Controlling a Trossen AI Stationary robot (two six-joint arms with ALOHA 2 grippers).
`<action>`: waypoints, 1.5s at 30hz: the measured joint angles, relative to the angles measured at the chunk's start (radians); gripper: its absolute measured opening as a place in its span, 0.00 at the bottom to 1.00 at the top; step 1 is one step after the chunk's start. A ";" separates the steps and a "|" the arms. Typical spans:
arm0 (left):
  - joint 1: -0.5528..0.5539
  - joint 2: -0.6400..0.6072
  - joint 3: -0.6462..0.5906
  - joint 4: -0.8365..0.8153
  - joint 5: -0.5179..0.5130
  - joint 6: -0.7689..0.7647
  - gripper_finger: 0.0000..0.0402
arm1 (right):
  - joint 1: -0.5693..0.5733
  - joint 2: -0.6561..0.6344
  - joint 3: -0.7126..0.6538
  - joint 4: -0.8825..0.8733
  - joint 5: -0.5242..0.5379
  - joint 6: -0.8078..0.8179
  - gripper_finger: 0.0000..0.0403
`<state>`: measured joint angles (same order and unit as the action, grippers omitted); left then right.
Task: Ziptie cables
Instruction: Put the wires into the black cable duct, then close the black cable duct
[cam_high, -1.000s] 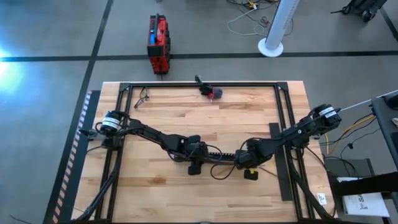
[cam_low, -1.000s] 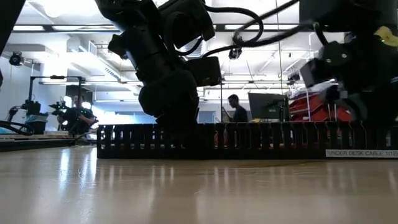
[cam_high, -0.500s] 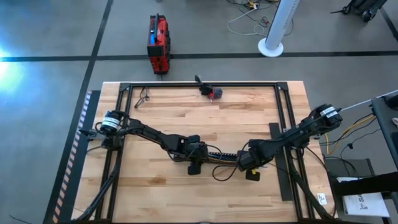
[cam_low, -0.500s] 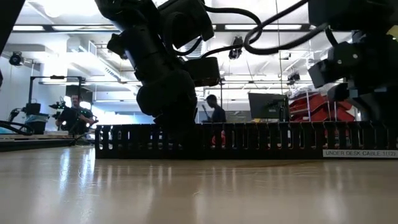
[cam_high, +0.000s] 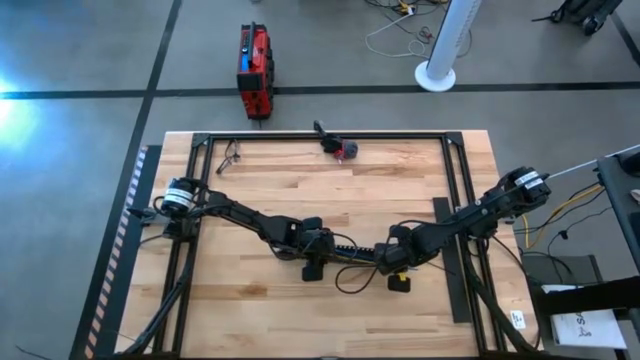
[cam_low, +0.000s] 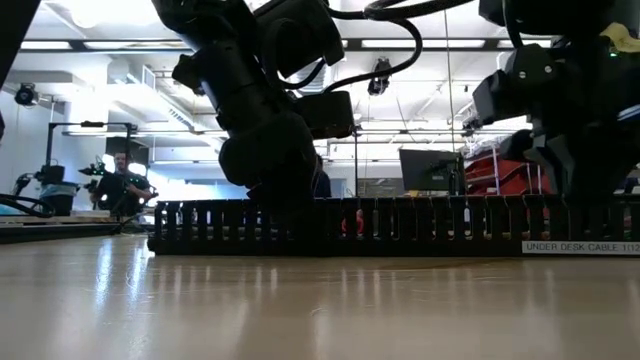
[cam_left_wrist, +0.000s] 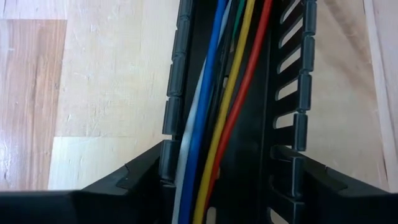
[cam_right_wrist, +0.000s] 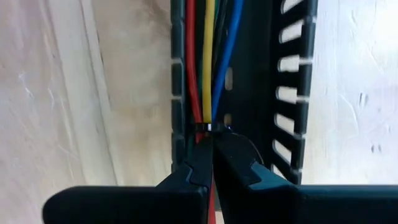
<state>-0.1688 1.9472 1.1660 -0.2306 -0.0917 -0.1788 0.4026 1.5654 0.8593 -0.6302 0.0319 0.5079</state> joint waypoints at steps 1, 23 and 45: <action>0.000 0.000 0.000 0.000 0.000 -0.001 0.59 | -0.002 0.000 0.000 0.001 -0.003 -0.001 0.00; 0.000 0.000 0.002 -0.008 -0.005 -0.013 0.56 | -0.002 -0.062 0.047 -0.062 0.031 0.025 0.00; -0.023 -0.069 -0.074 -0.168 -0.007 -0.061 0.57 | 0.069 -0.173 0.036 -0.802 0.109 0.886 0.01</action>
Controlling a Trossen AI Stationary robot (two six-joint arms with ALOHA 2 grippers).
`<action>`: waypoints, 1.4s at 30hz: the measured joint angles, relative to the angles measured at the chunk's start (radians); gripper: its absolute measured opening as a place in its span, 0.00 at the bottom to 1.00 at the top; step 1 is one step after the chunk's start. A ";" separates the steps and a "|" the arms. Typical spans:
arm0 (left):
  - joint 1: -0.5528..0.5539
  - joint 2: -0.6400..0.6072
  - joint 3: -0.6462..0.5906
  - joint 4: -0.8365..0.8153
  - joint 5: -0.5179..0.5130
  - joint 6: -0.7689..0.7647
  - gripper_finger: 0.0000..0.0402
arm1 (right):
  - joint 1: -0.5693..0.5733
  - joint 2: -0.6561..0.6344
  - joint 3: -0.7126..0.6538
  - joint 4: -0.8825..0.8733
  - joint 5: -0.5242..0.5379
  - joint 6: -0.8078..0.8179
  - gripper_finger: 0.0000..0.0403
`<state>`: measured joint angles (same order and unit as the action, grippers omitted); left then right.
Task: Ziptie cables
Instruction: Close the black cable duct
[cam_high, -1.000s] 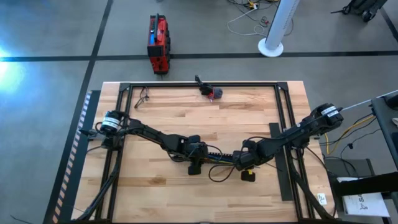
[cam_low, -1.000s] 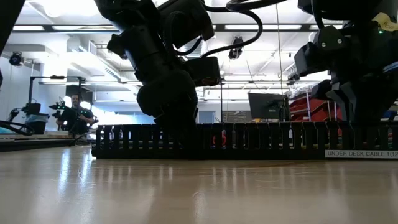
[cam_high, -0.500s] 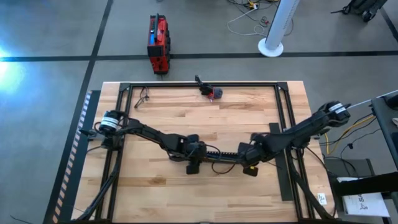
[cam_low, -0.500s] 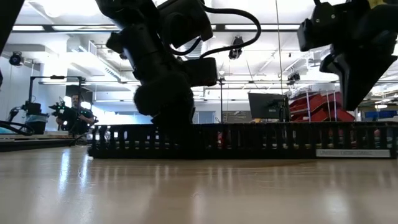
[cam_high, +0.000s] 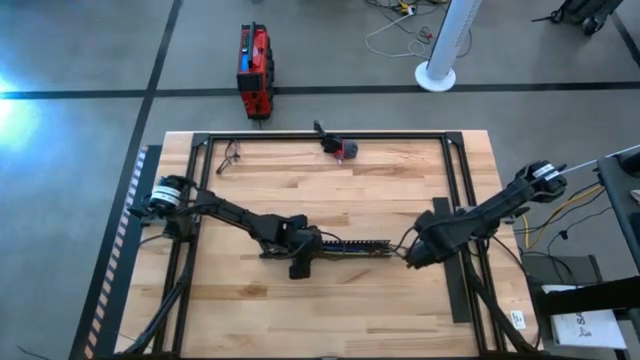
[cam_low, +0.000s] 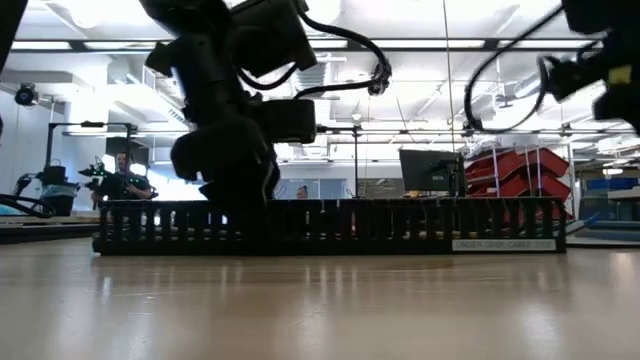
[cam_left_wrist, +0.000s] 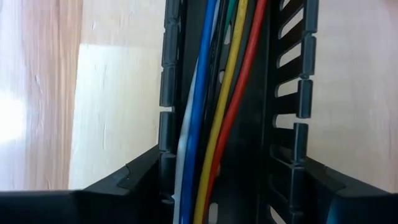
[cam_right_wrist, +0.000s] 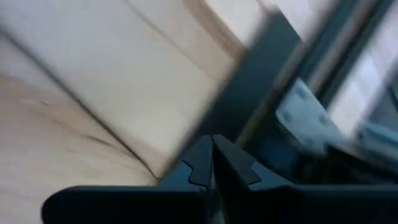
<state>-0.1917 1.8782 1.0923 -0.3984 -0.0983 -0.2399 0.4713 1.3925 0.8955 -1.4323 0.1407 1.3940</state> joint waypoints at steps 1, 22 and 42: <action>-0.007 0.000 -0.009 0.002 -0.002 -0.012 0.57 | 0.000 -0.003 -0.017 0.008 -0.037 0.011 0.03; -0.220 0.000 -0.028 -0.055 -0.006 -0.043 0.57 | -0.005 0.041 -0.182 0.198 -0.089 0.350 0.39; -0.257 0.000 -0.031 -0.021 -0.098 -0.095 0.59 | 0.087 0.223 -0.173 0.323 -0.304 0.559 0.01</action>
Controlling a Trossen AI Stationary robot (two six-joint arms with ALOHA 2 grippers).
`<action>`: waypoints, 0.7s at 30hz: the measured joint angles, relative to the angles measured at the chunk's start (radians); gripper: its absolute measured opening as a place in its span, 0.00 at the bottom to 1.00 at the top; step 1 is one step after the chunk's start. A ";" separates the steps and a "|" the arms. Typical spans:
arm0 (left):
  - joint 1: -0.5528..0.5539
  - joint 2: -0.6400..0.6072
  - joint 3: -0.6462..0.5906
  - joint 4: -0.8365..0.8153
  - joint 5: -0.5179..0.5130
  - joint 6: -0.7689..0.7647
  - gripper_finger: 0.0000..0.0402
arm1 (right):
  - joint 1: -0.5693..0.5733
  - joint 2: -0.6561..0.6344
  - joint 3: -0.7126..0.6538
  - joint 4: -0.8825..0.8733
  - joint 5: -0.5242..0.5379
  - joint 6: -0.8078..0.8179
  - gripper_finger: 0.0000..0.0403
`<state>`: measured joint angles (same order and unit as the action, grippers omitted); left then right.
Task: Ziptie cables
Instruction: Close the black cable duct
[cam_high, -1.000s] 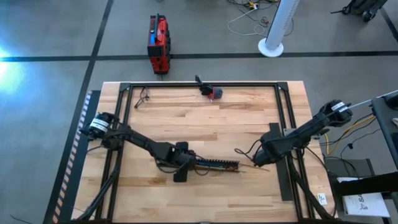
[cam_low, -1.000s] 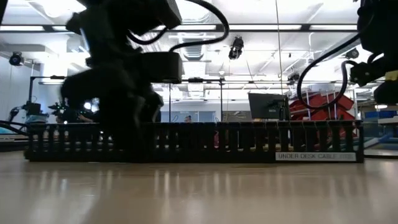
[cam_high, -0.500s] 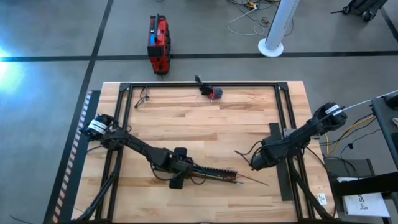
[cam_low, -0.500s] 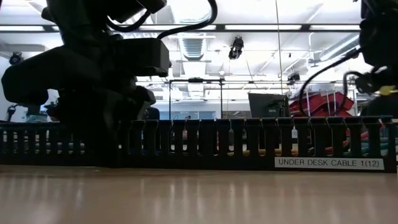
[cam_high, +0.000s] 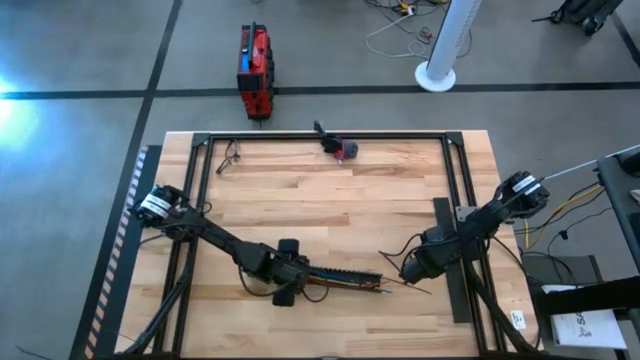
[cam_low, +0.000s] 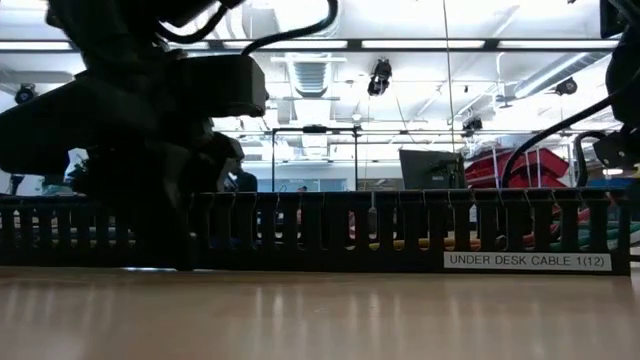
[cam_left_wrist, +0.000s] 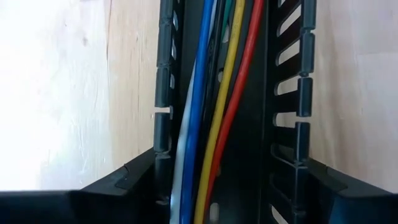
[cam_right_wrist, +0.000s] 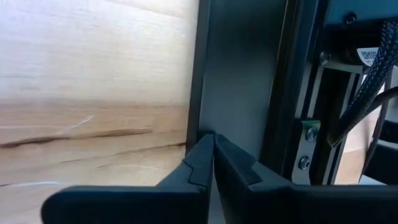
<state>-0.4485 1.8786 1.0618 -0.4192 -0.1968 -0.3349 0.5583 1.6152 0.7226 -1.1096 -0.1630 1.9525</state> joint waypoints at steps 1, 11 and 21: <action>-0.005 0.000 0.000 0.001 -0.011 0.001 0.59 | 0.000 0.006 0.006 -0.002 0.004 -0.004 0.00; -0.003 0.000 -0.001 0.053 -0.025 0.075 0.57 | -0.042 0.023 0.116 0.027 0.265 -0.062 0.00; 0.002 0.000 0.002 0.095 -0.025 0.132 0.59 | -0.117 0.023 0.209 0.211 0.744 -0.392 0.00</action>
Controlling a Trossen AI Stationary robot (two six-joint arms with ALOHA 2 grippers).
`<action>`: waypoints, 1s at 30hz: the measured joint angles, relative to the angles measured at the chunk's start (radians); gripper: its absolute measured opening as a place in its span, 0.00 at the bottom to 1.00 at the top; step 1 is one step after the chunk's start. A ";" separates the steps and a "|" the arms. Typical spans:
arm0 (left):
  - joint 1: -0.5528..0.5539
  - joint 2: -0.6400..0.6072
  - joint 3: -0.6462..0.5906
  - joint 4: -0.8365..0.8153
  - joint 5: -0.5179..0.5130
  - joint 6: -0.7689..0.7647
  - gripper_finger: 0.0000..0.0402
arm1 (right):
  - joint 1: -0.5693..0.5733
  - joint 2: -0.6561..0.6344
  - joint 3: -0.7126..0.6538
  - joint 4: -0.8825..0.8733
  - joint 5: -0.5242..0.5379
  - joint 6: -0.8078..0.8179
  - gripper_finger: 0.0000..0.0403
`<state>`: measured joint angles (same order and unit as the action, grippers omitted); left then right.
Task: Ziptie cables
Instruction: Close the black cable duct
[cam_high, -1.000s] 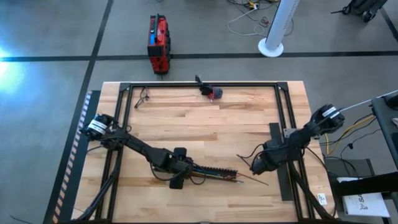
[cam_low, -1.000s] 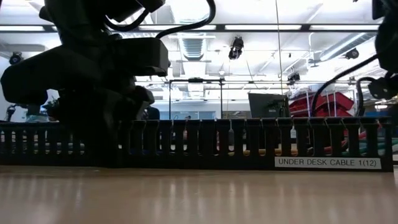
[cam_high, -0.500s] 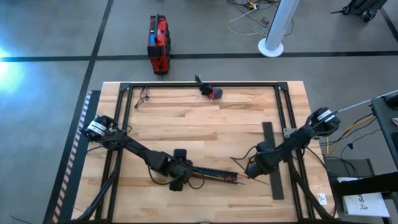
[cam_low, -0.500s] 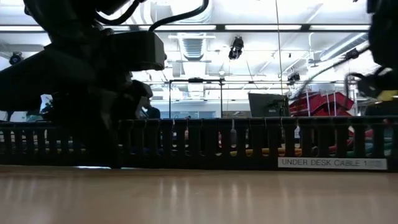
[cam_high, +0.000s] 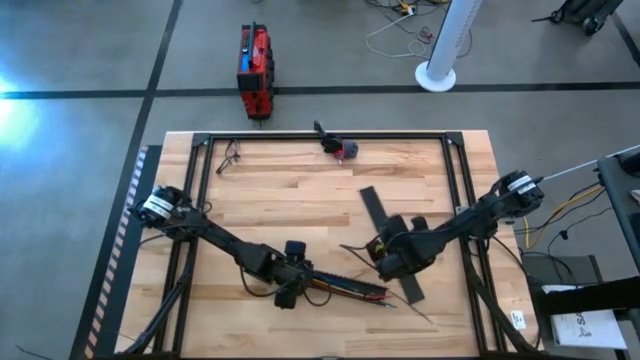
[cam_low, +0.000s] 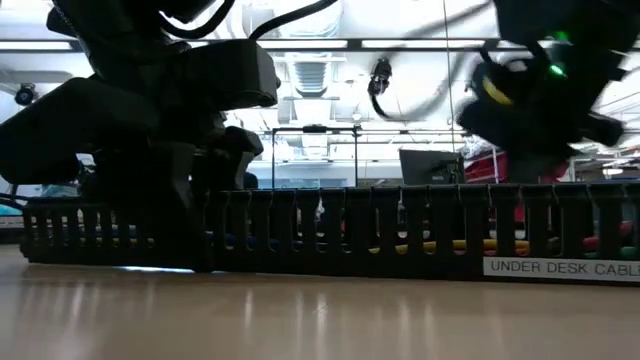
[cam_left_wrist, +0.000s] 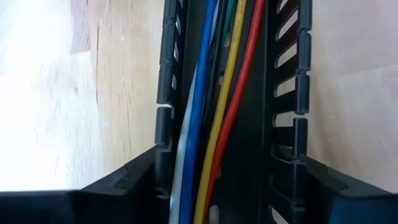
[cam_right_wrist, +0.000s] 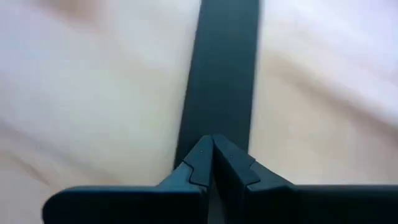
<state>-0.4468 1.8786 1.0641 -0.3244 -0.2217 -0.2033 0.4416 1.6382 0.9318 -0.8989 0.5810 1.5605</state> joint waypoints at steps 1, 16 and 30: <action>0.000 0.000 0.000 0.001 0.000 0.005 0.59 | -0.001 0.000 0.016 0.001 0.074 -0.020 0.00; 0.001 0.000 0.001 0.003 -0.005 0.011 0.59 | -0.069 0.000 -0.136 0.451 0.383 -0.277 0.31; 0.003 0.000 0.000 0.037 -0.006 0.013 0.60 | -0.343 0.000 -0.327 1.250 0.174 -0.914 0.39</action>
<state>-0.4442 1.8789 1.0645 -0.2876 -0.2276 -0.1901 0.0983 1.6379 0.6049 0.3506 0.7551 0.6462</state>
